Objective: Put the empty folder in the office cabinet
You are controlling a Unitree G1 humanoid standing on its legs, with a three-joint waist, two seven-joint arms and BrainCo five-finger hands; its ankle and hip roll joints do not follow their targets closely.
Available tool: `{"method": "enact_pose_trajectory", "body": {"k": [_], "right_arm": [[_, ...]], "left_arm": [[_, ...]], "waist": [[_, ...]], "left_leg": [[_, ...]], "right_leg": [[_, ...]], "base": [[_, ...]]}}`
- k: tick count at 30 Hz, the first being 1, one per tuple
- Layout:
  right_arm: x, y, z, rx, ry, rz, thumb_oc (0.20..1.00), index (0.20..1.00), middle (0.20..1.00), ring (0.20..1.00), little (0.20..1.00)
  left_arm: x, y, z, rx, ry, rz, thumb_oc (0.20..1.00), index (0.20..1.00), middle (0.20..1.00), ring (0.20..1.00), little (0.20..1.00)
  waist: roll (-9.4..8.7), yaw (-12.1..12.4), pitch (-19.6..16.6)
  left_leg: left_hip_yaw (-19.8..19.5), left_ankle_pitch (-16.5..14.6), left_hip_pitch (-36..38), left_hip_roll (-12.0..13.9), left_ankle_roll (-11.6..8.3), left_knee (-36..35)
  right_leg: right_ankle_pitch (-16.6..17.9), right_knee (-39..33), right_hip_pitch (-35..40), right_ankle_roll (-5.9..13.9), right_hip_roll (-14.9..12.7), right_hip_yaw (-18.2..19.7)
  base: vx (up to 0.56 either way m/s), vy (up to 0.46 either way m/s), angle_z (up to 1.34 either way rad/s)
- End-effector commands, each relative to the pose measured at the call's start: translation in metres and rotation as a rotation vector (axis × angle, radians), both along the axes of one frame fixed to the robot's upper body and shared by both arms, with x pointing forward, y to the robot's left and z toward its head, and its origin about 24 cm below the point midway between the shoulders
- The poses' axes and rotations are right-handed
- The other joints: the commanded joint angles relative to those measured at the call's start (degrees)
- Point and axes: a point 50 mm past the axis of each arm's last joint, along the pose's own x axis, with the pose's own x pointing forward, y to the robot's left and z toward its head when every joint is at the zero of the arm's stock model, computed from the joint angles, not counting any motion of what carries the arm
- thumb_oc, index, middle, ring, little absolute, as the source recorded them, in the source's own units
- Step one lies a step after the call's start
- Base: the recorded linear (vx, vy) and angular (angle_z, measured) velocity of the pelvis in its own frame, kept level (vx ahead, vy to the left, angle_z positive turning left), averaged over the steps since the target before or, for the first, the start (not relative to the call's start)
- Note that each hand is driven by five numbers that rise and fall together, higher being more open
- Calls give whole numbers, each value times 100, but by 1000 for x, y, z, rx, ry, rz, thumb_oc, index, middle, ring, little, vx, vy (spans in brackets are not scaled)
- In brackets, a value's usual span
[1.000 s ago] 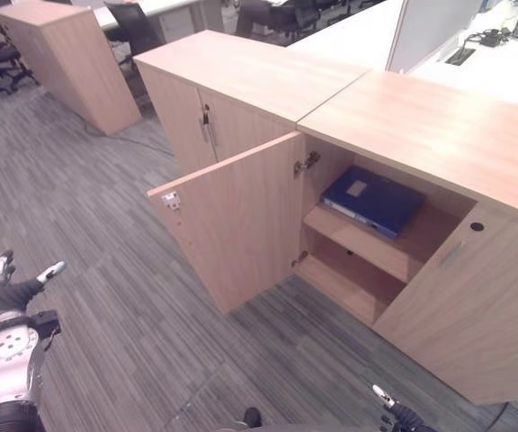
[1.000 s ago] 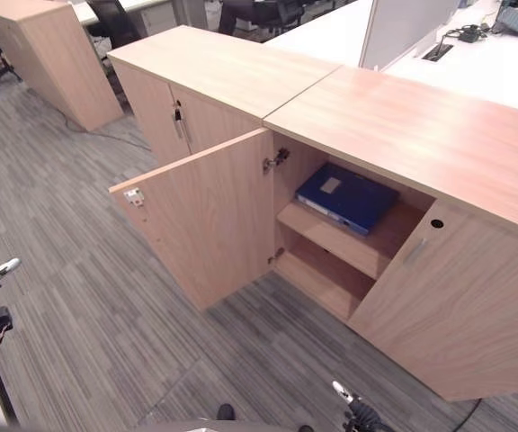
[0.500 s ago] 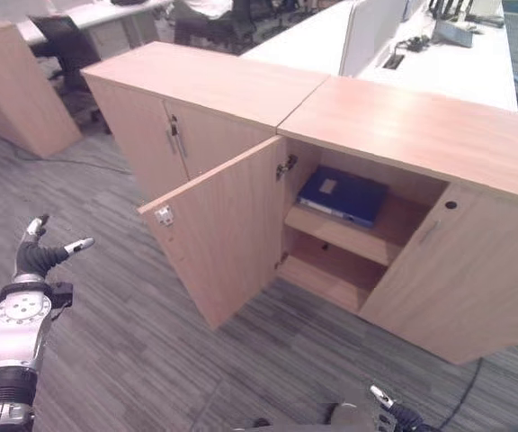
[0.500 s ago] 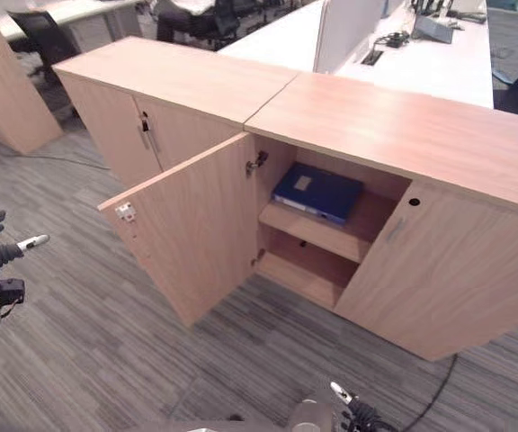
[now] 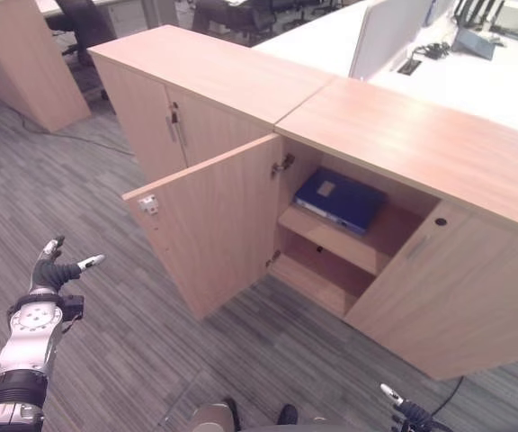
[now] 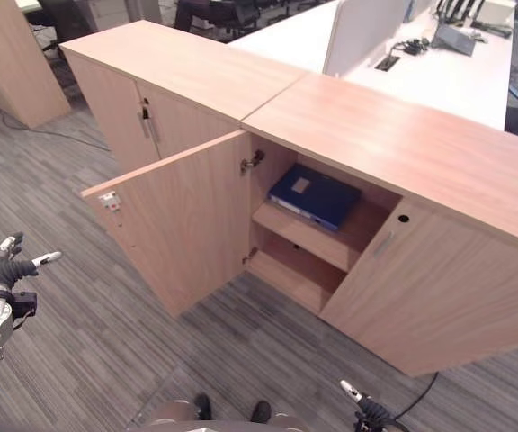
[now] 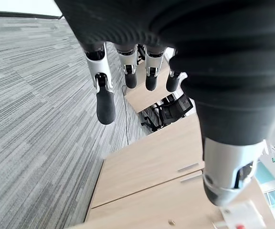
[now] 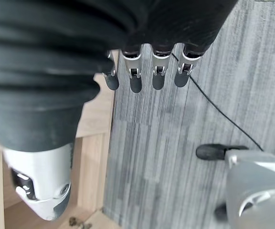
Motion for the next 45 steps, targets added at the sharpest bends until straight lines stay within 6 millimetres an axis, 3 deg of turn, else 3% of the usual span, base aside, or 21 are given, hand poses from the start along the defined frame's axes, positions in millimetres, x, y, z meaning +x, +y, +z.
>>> {"method": "enact_pose_trajectory", "body": {"k": [1, 4, 7, 11, 14, 18, 29, 32, 34, 37, 43, 45], "right_arm": [[-4, -5, 1, -12, -1, -12, 1000, 1000, 1000, 1000, 1000], [-13, -8, 0, -14, 21, -18, 1000, 1000, 1000, 1000, 1000], [-13, -5, -1, -8, 22, -8, 1000, 1000, 1000, 1000, 1000], [-8, 3, -2, 9, 10, 7, 1000, 1000, 1000, 1000, 1000], [-11, 12, -6, 37, 20, 29, 1000, 1000, 1000, 1000, 1000], [3, 20, -4, 45, -20, 51, 1000, 1000, 1000, 1000, 1000], [-10, 11, -5, 18, 13, 25, 1000, 1000, 1000, 1000, 1000], [-13, 13, -7, 29, 26, 26, 1000, 1000, 1000, 1000, 1000], [-13, 19, -9, 45, 30, 38, 1000, 1000, 1000, 1000, 1000], [-12, 20, -9, 46, 28, 43, 1000, 1000, 1000, 1000, 1000], [-9, 22, -9, 46, 25, 48, 1000, 1000, 1000, 1000, 1000], [-10, 24, -10, 49, 33, 53, 1000, 1000, 1000, 1000, 1000]], "left_arm": [[14, 6, 39, 62, -146, -13, 1000, 1000, 1000, 1000, 1000], [17, 3, 31, 43, -120, -20, 1000, 1000, 1000, 1000, 1000], [20, 1, 29, 38, -110, -27, 1000, 1000, 1000, 1000, 1000], [29, -2, 38, 47, -125, -49, 1000, 1000, 1000, 1000, 1000], [35, 4, 49, 59, -141, -33, 1000, 1000, 1000, 1000, 1000], [44, 5, 58, 66, -153, -24, 1000, 1000, 1000, 1000, 1000], [65, -23, 55, 35, -138, -160, 1000, 1000, 1000, 1000, 1000], [73, -36, 56, 10, -154, -212, 1000, 1000, 1000, 1000, 1000], [87, -63, 54, -18, -167, -296, 1000, 1000, 1000, 1000, 1000], [94, -78, 55, -17, -180, -348, 1000, 1000, 1000, 1000, 1000], [110, -139, 68, -9, -240, -579, 1000, 1000, 1000, 1000, 1000], [111, -181, 82, -72, -311, -775, 1000, 1000, 1000, 1000, 1000]], "waist": [[66, -78, -236], [310, -206, -525], [370, -240, -592], [304, -286, -595], [137, -296, -634], [-33, -305, -663], [50, -446, -719], [59, -474, -725], [55, -516, -732], [44, -531, -733], [33, -594, -733], [34, -660, -732]], "left_leg": [[57, 363, 104, -8, 3, -130], [145, 370, 677, -210, 58, -913], [250, 319, 824, -300, 105, -1064], [346, 279, 822, -247, 137, -1064], [484, 251, 837, -163, 130, -1064], [611, 235, 810, -123, 132, -1064], [643, 129, 889, -181, 159, -1064], [647, 115, 894, -183, 167, -1064], [656, 95, 914, -180, 170, -1064], [650, 92, 911, -180, 171, -1064], [637, 89, 887, -186, 181, -1064], [642, 87, 883, -190, 191, -1064]], "right_leg": [[-98, -546, 603, 719, -320, -69], [-32, -669, 676, 841, -413, -77], [27, -700, 691, 918, -507, -6], [103, -661, 585, 939, -500, 104], [187, -757, 500, 971, -416, 159], [245, -758, 364, 1035, -379, 196], [226, -758, 430, 1097, -436, 93], [227, -758, 426, 1104, -440, 93], [222, -758, 433, 1109, -441, 94], [220, -758, 435, 1112, -440, 92], [232, -758, 423, 1125, -450, 79], [256, -758, 411, 1133, -458, 78]], "base": [[120, 156, -13], [168, 245, -8], [80, 163, -17], [46, 106, -10], [20, -25, -8], [18, -14, -20], [14, 23, -2], [0, 0, 0], [-13, 6, 6], [-9, 1, 9], [-15, 6, 11], [-9, 5, 2]]}}
